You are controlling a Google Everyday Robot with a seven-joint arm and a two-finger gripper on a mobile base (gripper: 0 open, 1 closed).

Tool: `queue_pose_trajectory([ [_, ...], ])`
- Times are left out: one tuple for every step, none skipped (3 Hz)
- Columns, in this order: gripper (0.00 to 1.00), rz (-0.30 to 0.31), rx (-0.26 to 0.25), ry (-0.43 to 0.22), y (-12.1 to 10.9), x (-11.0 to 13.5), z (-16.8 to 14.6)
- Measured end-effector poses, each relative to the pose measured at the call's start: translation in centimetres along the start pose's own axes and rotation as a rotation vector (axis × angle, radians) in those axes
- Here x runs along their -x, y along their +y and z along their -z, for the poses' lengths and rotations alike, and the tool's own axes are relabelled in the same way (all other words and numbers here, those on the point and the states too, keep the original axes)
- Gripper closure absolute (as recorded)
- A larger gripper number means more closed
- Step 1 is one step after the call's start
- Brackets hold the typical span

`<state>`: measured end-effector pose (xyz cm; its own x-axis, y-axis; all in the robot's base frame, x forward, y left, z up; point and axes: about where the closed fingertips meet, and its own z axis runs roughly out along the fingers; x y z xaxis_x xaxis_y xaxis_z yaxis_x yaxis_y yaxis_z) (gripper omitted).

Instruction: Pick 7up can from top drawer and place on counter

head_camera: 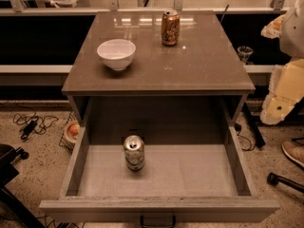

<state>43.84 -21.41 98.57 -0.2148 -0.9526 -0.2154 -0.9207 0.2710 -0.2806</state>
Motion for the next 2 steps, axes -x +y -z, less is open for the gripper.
queue_pose_trajectory([
  [0.0,0.0,0.0,0.0,0.0,0.0,0.0],
  [0.0,0.012,0.031,-0.063,0.2,1.3,-1.4],
])
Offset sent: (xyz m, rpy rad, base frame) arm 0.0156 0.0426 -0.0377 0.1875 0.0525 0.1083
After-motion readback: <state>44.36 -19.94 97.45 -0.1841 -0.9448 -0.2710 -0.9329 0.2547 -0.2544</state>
